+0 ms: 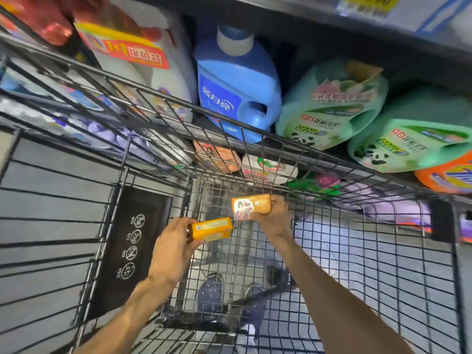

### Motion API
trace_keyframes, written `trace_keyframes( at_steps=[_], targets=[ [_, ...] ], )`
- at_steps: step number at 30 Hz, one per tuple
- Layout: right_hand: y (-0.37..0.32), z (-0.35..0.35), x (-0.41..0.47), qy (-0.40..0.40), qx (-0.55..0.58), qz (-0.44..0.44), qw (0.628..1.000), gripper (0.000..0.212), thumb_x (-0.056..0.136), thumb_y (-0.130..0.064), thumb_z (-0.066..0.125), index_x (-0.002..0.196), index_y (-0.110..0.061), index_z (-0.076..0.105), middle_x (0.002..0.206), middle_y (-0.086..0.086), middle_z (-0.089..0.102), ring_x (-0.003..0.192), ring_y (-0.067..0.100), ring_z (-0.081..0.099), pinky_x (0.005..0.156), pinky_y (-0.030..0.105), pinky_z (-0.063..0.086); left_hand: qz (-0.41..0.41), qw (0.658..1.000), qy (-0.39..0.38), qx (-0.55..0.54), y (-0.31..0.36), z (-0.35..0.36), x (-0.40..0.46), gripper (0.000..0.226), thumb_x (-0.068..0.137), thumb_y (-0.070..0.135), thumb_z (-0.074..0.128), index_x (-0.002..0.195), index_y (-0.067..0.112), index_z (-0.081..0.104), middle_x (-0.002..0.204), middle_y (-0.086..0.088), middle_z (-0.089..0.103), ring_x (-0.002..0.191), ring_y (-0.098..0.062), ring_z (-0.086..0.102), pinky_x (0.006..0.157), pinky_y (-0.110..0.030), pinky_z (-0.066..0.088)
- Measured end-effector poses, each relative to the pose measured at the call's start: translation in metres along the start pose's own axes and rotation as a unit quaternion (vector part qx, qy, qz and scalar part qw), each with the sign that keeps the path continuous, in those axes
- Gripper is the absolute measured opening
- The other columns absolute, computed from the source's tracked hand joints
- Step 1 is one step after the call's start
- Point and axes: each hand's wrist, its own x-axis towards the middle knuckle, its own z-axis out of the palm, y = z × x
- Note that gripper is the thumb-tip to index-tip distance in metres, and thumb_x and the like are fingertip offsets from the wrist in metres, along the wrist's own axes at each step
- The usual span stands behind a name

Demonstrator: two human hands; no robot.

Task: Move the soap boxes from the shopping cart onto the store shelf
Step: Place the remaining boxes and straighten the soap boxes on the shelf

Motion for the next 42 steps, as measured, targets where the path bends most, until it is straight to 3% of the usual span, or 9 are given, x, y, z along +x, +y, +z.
trace_keyframes(
  at_steps=[6, 11, 13, 19, 22, 26, 31, 36, 42],
  targets=[
    [0.029, -0.005, -0.002, -0.015, 0.032, -0.048, 0.998, 0.056, 0.059, -0.052, 0.075, 0.111, -0.034, 0.063, 0.102, -0.004, 0.067, 0.095, 0.017, 0.065, 0.084, 0.046, 0.057, -0.025, 0.999, 0.001, -0.034, 0.016, -0.012, -0.008, 0.05, 0.078, 0.035, 0.083, 0.122, 0.02, 0.063, 0.109, 0.007, 0.066, 0.095, -0.01, 0.064, 0.095, -0.035, 0.055],
    [0.006, -0.053, -0.055, -0.014, 0.081, -0.104, 0.991, 0.031, 0.079, -0.019, 0.076, 0.106, -0.031, 0.068, 0.099, -0.008, 0.069, 0.092, 0.014, 0.067, 0.084, 0.041, 0.058, -0.027, 0.997, 0.008, -0.066, 0.028, -0.026, -0.022, 0.049, 0.075, 0.031, 0.086, 0.119, 0.022, 0.066, 0.109, 0.004, 0.071, 0.098, -0.012, 0.068, 0.095, -0.042, 0.057],
    [0.005, -0.077, -0.076, -0.005, 0.09, -0.131, 0.987, 0.023, 0.079, -0.025, 0.074, 0.099, -0.034, 0.07, 0.092, -0.01, 0.068, 0.089, 0.017, 0.065, 0.081, 0.053, 0.055, -0.023, 0.995, 0.011, -0.097, 0.036, -0.034, -0.029, 0.049, 0.074, 0.029, 0.087, 0.118, 0.023, 0.068, 0.108, 0.004, 0.073, 0.099, -0.012, 0.07, 0.095, -0.043, 0.056],
    [0.002, -0.182, -0.157, 0.054, 0.142, -0.073, 0.986, 0.016, 0.085, -0.03, 0.073, 0.1, -0.027, 0.068, 0.09, -0.001, 0.072, 0.089, 0.022, 0.07, 0.076, 0.041, 0.058, 0.034, 0.986, -0.027, -0.159, 0.081, -0.07, -0.051, 0.061, 0.07, 0.048, 0.087, 0.121, 0.02, 0.069, 0.104, 0.007, 0.077, 0.097, -0.008, 0.072, 0.088, -0.037, 0.059],
    [-0.008, -0.249, -0.217, 0.097, 0.205, -0.097, 0.969, 0.013, 0.094, -0.019, 0.067, 0.104, -0.028, 0.072, 0.089, -0.004, 0.075, 0.081, 0.012, 0.07, 0.067, 0.029, 0.054, 0.089, 0.982, -0.014, -0.166, 0.142, -0.101, -0.078, 0.055, 0.067, 0.05, 0.088, 0.112, 0.023, 0.071, 0.09, 0.011, 0.077, 0.085, -0.005, 0.073, 0.077, -0.019, 0.056],
    [-0.014, -0.343, -0.305, 0.124, 0.272, -0.114, 0.947, 0.037, 0.082, 0.02, 0.065, 0.103, -0.01, 0.066, 0.08, -0.003, 0.077, 0.075, -0.001, 0.07, 0.069, 0.018, 0.057, 0.19, 0.968, -0.045, -0.158, 0.228, -0.138, -0.118, 0.043, 0.074, 0.023, 0.089, 0.112, 0.032, 0.07, 0.095, 0.016, 0.077, 0.089, -0.001, 0.072, 0.087, -0.035, 0.059],
    [0.0, -0.447, -0.393, 0.231, 0.271, -0.109, 0.928, 0.044, 0.078, 0.016, 0.072, 0.105, -0.017, 0.063, 0.079, -0.008, 0.075, 0.072, -0.003, 0.068, 0.067, 0.012, 0.053, 0.292, 0.939, -0.072, -0.167, 0.344, -0.161, -0.164, 0.043, 0.074, 0.017, 0.089, 0.099, 0.045, 0.069, 0.087, 0.011, 0.077, 0.076, -0.013, 0.074, 0.078, -0.046, 0.06],
    [0.038, -0.54, -0.473, 0.328, 0.242, -0.131, 0.904, 0.051, 0.072, -0.016, 0.087, 0.118, -0.024, 0.069, 0.095, -0.003, 0.077, 0.091, 0.009, 0.071, 0.078, 0.029, 0.057, 0.428, 0.886, -0.093, -0.148, 0.472, -0.163, -0.22, 0.045, 0.07, 0.03, 0.091, 0.104, 0.043, 0.064, 0.087, 0.018, 0.074, 0.084, 0.004, 0.069, 0.083, -0.029, 0.055],
    [0.089, -0.631, -0.554, 0.407, 0.265, -0.135, 0.864, 0.045, 0.076, 0.01, 0.077, 0.114, -0.009, 0.062, 0.063, -0.014, 0.069, 0.064, -0.005, 0.062, 0.065, 0.01, 0.05, 0.491, 0.844, -0.138, -0.169, 0.6, -0.139, -0.297, 0.051, 0.066, 0.035, 0.09, 0.112, 0.025, 0.069, 0.083, 0.009, 0.076, 0.08, -0.001, 0.071, 0.081, -0.027, 0.057]
  ],
)
